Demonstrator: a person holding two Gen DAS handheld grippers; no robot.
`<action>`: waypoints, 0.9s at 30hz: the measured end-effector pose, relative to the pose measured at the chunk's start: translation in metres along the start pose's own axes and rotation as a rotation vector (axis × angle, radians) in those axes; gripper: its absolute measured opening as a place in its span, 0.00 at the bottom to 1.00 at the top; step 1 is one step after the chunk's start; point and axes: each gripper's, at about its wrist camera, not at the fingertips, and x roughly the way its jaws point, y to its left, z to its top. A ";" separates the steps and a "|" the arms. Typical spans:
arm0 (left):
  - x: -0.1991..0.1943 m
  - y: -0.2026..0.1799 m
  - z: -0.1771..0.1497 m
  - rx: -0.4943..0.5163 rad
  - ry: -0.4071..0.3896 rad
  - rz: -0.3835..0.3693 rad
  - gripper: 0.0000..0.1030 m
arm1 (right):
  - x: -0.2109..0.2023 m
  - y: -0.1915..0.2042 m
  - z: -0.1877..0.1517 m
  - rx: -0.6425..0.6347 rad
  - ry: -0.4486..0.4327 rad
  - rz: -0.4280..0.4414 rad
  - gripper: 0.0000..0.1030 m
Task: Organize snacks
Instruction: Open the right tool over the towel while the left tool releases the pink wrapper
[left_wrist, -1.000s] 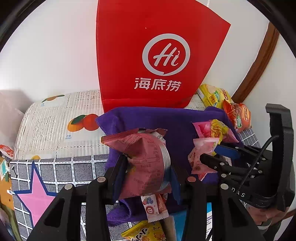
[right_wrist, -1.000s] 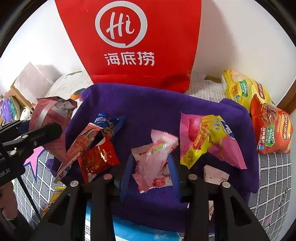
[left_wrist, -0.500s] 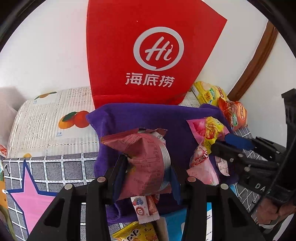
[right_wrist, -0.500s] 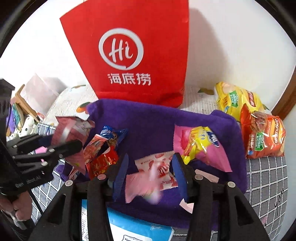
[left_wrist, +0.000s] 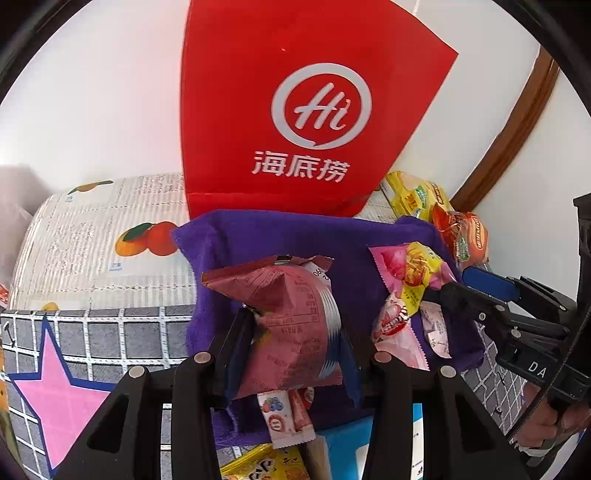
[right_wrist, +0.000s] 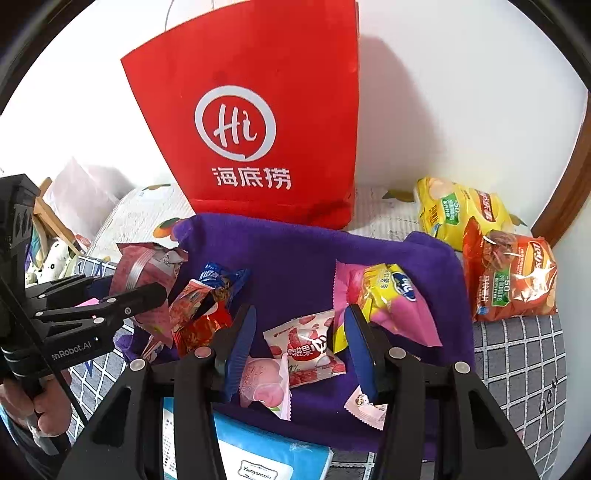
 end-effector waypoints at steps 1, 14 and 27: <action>0.001 -0.002 -0.001 0.004 0.005 -0.009 0.40 | -0.001 -0.001 0.000 0.000 -0.003 -0.003 0.48; 0.037 -0.027 -0.017 0.034 0.107 -0.052 0.41 | -0.012 -0.010 0.001 0.013 -0.029 -0.011 0.48; 0.039 -0.027 -0.015 0.018 0.140 -0.080 0.52 | -0.020 -0.016 0.002 0.018 -0.042 -0.021 0.48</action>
